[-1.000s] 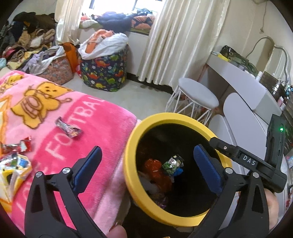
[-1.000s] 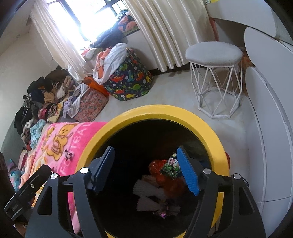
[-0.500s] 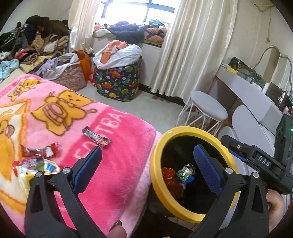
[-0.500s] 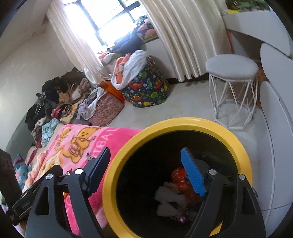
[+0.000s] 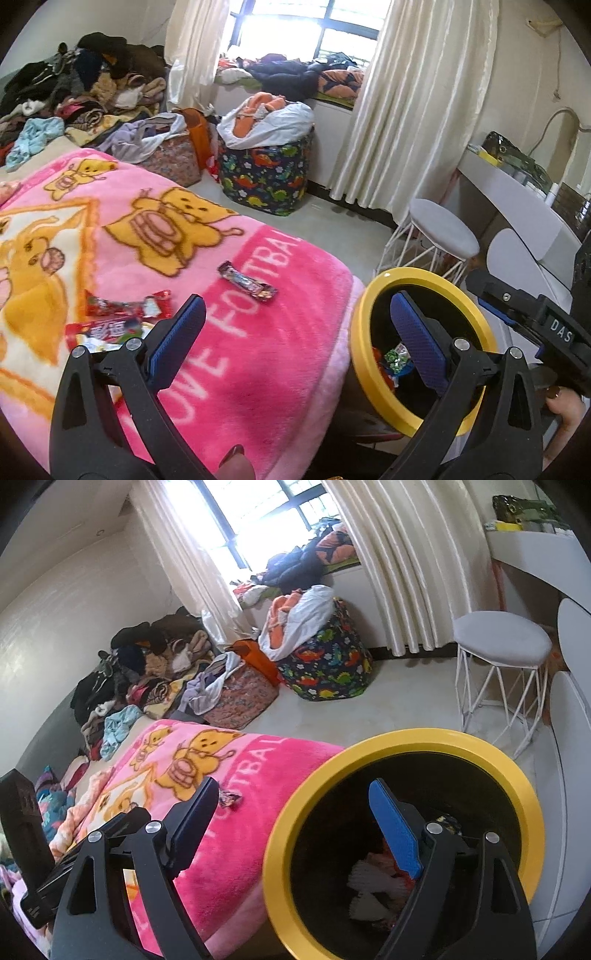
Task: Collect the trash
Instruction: 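Move both tools back over the remaining wrappers on the blanket, then grasp the red candy tube with the left tool while the right tool grasps a white snack wrapper, then carry the red tube and white wrapper over the yellow bin with both tools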
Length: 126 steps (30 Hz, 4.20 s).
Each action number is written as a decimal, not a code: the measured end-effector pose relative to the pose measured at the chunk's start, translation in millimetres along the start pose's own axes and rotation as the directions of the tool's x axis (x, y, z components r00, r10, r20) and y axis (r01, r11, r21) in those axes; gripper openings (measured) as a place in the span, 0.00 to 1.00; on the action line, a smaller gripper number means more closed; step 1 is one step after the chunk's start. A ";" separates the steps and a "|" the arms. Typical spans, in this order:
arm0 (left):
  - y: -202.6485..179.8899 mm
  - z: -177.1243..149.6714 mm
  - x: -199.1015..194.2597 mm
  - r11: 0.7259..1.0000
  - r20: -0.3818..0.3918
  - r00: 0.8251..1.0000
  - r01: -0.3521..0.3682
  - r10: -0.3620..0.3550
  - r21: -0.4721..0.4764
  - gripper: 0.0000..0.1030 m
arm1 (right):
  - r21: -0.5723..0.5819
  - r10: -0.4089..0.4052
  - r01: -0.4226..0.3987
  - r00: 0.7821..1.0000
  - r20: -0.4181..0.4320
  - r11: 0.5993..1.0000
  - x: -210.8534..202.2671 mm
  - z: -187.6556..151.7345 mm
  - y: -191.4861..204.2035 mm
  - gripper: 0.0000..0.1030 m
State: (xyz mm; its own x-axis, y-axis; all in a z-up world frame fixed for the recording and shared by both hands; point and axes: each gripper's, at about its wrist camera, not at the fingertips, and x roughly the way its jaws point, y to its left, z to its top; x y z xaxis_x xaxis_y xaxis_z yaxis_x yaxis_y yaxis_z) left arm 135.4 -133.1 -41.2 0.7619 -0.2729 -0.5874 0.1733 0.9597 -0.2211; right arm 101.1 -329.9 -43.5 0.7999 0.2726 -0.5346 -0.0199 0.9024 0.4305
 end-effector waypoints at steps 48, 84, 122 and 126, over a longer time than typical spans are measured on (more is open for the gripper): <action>218.4 -24.6 -52.5 0.910 -0.008 0.976 -0.208 0.220 -0.358 0.81 | -0.269 0.108 -0.183 0.957 -0.270 0.946 95.3 -71.3 159.9 0.79; 231.3 -47.8 16.5 0.892 -0.153 0.986 -0.017 -0.059 -0.452 0.59 | -0.212 0.135 -0.253 0.883 -0.449 0.944 152.6 -92.2 161.3 0.28; 101.2 -39.8 18.3 0.999 -0.174 0.984 -0.027 0.032 0.028 0.27 | -0.064 0.158 -0.170 0.975 -0.158 0.983 61.4 -18.1 68.7 0.27; 86.8 -29.6 15.4 0.999 -0.153 0.988 -0.009 0.015 0.037 0.27 | -0.037 0.158 -0.164 0.979 -0.131 0.986 53.8 -12.2 56.5 0.27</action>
State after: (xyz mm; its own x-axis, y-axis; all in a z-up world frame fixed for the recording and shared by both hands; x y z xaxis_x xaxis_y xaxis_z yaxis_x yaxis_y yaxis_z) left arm 143.7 -55.9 -92.5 0.6601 -0.2655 -0.7027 0.1890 0.9641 -0.1867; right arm 135.7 -260.2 -56.8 0.7012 0.4534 -0.5503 -0.1731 0.8569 0.4855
